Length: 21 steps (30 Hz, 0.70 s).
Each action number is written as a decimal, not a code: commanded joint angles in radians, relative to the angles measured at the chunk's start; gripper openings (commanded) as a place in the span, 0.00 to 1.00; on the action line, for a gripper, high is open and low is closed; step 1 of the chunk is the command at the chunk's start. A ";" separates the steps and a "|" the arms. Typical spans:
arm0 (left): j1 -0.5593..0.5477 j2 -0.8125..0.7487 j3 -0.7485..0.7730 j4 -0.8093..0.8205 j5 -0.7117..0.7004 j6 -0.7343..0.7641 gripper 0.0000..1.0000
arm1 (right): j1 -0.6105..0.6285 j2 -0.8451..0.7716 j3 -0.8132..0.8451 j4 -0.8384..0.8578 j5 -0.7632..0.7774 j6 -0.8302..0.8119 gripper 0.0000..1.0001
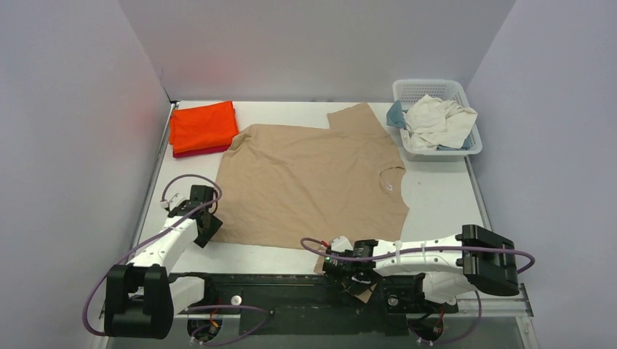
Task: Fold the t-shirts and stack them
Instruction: Grab the side of the flattened tshirt closest away from the robot with both arms
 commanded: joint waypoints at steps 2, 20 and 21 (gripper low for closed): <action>0.015 0.038 -0.009 0.093 0.027 0.015 0.45 | 0.002 0.073 0.014 -0.036 -0.073 -0.052 0.61; 0.016 -0.075 0.001 0.037 0.031 0.026 0.00 | -0.124 -0.168 0.107 -0.259 0.113 -0.061 0.00; 0.016 -0.105 0.001 -0.005 0.022 0.007 0.00 | -0.129 -0.187 0.109 -0.275 0.107 -0.064 0.00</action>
